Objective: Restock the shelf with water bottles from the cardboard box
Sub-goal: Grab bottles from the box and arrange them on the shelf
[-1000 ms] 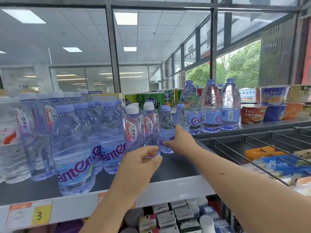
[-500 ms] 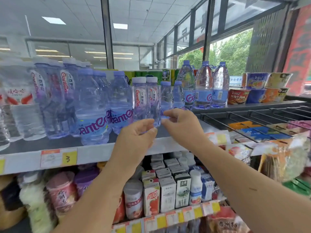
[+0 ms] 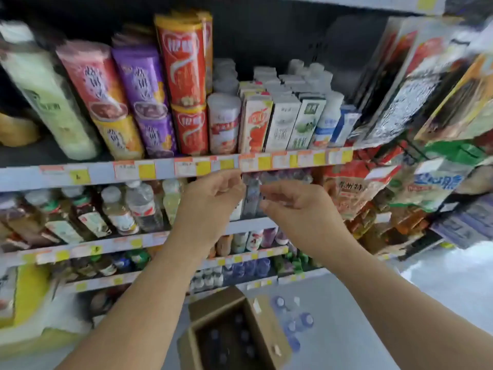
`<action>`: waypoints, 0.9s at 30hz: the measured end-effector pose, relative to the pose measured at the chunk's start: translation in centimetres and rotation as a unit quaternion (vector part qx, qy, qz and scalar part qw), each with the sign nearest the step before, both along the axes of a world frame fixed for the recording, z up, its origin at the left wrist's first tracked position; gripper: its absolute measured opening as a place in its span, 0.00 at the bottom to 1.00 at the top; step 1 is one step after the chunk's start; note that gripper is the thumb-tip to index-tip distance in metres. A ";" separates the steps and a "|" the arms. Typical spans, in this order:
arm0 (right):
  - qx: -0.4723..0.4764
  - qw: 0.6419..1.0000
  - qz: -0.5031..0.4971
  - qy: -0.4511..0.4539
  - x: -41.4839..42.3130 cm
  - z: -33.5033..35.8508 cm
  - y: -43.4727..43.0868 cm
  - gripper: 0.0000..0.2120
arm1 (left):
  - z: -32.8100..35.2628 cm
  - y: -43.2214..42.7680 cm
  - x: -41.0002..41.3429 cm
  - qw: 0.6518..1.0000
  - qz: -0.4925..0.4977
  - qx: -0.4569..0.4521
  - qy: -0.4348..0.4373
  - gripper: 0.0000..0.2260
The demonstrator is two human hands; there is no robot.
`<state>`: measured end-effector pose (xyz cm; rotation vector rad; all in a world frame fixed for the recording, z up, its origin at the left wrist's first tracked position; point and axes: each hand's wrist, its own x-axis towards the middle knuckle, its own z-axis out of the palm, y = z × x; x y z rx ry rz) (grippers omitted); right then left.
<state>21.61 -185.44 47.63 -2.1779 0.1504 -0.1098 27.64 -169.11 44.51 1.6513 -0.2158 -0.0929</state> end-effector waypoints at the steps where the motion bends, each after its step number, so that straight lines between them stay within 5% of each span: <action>1: -0.004 1.000 0.003 0.021 -0.7 -2.3 -0.1 0.13 | -2.2 0.0 -0.9 1.000 0.007 0.011 0.024 0.12; 18: -0.140 0.933 0.088 0.319 -9.5 -49.3 2.2 0.13 | -40.8 3.5 -13.7 0.946 0.137 0.049 0.291 0.10; 27: -0.221 0.893 0.206 0.334 -8.9 -71.0 8.3 0.18 | -57.2 5.0 -13.6 0.932 0.165 0.037 0.321 0.08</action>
